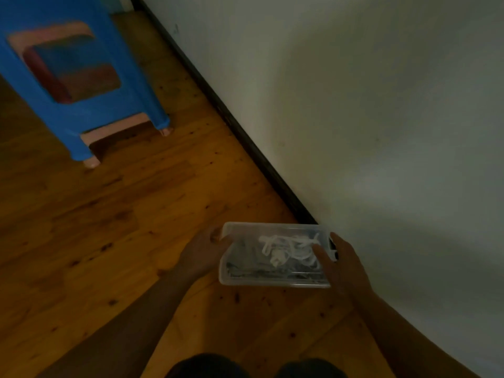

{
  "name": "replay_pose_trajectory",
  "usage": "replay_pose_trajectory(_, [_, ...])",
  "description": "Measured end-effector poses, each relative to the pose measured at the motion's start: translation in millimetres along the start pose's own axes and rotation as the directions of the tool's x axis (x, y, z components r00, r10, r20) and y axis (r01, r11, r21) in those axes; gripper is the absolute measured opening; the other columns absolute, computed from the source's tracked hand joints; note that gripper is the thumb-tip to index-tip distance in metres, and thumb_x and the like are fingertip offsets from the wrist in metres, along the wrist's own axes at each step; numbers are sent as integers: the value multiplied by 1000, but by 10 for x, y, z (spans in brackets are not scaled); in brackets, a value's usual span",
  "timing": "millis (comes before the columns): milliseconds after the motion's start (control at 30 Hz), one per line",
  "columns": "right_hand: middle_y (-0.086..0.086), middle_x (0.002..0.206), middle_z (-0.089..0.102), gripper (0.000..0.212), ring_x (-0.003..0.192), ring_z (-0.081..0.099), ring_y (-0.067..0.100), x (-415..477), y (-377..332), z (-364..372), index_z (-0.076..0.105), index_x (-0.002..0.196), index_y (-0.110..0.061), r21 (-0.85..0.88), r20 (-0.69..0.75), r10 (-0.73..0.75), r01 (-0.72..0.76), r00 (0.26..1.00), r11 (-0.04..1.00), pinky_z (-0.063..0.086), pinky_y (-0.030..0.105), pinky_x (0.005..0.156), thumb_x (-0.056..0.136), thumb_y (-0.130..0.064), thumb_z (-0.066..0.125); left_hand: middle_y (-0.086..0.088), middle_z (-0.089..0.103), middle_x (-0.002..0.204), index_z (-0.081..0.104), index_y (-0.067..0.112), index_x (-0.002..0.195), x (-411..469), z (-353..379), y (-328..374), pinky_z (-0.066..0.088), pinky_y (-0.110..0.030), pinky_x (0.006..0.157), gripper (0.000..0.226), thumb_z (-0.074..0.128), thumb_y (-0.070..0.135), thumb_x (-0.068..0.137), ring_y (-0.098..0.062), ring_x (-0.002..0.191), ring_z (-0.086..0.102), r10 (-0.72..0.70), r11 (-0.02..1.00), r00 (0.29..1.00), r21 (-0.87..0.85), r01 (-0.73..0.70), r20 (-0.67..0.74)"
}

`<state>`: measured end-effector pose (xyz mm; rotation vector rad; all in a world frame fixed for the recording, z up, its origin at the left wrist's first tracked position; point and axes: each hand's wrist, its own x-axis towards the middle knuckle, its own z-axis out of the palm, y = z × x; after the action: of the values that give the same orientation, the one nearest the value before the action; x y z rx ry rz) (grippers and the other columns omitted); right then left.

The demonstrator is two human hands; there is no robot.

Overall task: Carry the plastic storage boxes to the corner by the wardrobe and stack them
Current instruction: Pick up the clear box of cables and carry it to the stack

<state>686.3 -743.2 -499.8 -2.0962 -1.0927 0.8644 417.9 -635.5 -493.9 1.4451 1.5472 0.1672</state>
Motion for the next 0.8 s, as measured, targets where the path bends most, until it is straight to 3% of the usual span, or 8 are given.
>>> replay_pose_trajectory(67, [-3, 124, 54, 51, 112, 54, 5, 82, 126, 82, 45, 136, -24, -26, 33, 50, -49, 998, 998, 36, 18, 97, 90, -40, 60, -1, 30, 156, 24, 25, 151, 86, 58, -102, 42, -40, 98, 71, 54, 50, 93, -25, 135, 41, -37, 999, 999, -27, 37, -1])
replay_pose_trajectory(133, [7, 144, 44, 66, 129, 43, 24, 182, 248, 141, 38, 145, -14, -50, 48, 99, -97, 994, 994, 31, 30, 105, 90, -44, 59, -3, 24, 159, 18, 24, 153, 171, 108, -187, 41, -45, 104, 76, 56, 48, 92, -27, 138, 36, -73, 993, 997, -90, 73, -1])
replay_pose_trajectory(267, [12, 145, 44, 71, 130, 43, 29, 305, 424, 216, 40, 143, -12, -107, 48, 110, -104, 993, 989, 34, 40, 109, 87, -53, 56, -5, 22, 159, 11, 23, 155, 287, 212, -312, 41, -47, 102, 86, 59, 51, 89, -31, 138, 37, -170, 959, 985, -224, 173, 32])
replay_pose_trajectory(367, [12, 143, 44, 70, 126, 46, 30, 364, 518, 246, 39, 144, -15, -115, 32, 129, -124, 991, 986, 38, 40, 105, 88, -53, 56, -6, 25, 158, 10, 24, 155, 333, 279, -357, 41, -42, 93, 90, 60, 53, 86, -32, 136, 39, -241, 911, 967, -325, 254, 79])
replay_pose_trajectory(533, [13, 143, 45, 72, 124, 49, 29, 467, 608, 318, 39, 145, -16, -3, 79, 193, -193, 978, 981, 42, 35, 97, 86, -52, 59, -7, 38, 150, 23, 19, 151, 413, 402, -387, 46, -50, 99, 76, 61, 42, 90, -32, 125, 51, -283, 839, 950, -447, 312, 132])
replay_pose_trajectory(667, [11, 136, 53, 66, 120, 53, 29, 464, 585, 328, 45, 141, -10, 73, 82, 175, -181, 981, 981, 44, 43, 100, 87, -42, 65, 7, 59, 119, 48, 28, 125, 408, 489, -366, 52, -24, 66, 43, 62, 44, 88, -8, 90, 62, -197, 864, 967, -437, 249, 162])
replay_pose_trajectory(733, [4, 124, 58, 59, 111, 57, 23, 467, 565, 341, 51, 133, -7, 90, 49, 163, -167, 985, 982, 46, 35, 90, 86, -38, 68, 17, 58, 103, 48, 30, 119, 414, 506, -360, 48, -17, 58, 38, 63, 44, 88, -2, 84, 60, -181, 867, 971, -441, 232, 156])
replay_pose_trajectory(800, [-1, 112, 59, 50, 101, 58, 18, 464, 547, 349, 56, 125, -9, 102, 31, 149, -151, 988, 983, 44, 27, 81, 84, -36, 70, 20, 57, 99, 49, 31, 115, 415, 511, -358, 48, -16, 57, 33, 64, 42, 88, 0, 83, 60, -172, 870, 972, -439, 225, 158])
